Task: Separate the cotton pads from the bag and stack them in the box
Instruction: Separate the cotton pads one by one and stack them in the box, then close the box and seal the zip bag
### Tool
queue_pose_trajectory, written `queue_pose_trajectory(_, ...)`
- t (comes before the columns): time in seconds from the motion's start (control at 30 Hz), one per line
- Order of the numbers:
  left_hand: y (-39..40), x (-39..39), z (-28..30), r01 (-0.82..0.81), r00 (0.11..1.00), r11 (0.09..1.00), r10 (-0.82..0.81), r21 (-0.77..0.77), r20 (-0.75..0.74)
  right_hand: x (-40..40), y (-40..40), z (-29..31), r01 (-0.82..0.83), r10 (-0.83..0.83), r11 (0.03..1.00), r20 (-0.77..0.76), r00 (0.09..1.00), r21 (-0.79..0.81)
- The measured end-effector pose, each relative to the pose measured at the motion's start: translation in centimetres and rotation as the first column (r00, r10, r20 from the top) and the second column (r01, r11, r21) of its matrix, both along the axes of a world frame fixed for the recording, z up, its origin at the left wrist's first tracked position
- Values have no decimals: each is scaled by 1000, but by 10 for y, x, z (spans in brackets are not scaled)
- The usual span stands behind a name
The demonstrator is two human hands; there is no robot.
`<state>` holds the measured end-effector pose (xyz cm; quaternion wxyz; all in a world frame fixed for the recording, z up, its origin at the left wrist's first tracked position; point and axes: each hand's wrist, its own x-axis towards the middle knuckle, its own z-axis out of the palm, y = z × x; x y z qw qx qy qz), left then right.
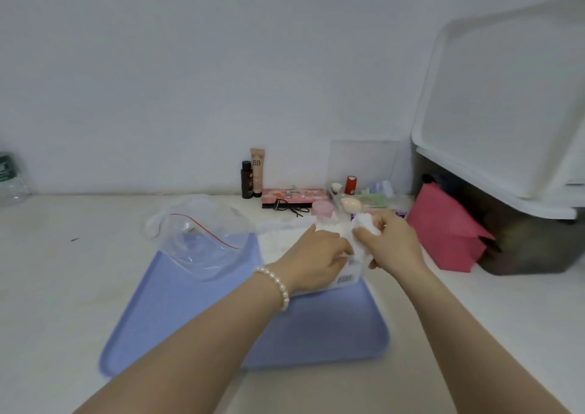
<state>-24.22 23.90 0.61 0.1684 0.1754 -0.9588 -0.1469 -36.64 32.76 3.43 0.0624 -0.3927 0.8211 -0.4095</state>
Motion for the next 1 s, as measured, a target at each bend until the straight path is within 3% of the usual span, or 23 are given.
queue_pose_trajectory(0.13, -5, -1, -7, 1, 996, 996, 7, -94, 94, 1, -8, -1, -46, 44, 988, 14, 999, 148)
queue_pose_trajectory(0.27, -5, -3, -10, -6, 996, 997, 13, -79, 89, -1, -19, 13, -85, 105, 930, -37, 994, 357)
queue_pose_trajectory(0.43, -4, -2, -11, -33, 999, 998, 34, -50, 33, 10, -35, 26, 5, 187, 797, -254, 949, 604)
queue_pose_trajectory(0.63, -7, -2, -15, -86, 996, 996, 87, 36, -36, 23, -41, 18, 88, 216, 784, -403, 889, 614)
queue_pose_trajectory(0.87, -9, -3, -17, -110, 993, 992, 111, 60, -29, 12, -45, 29, -1, 219, 724, -228, 949, 690)
queue_pose_trajectory(1.0, -9, -4, -17, -112, 993, 992, 114, 61, -35, 4, -44, 34, 2, 217, 693, -212, 953, 721)
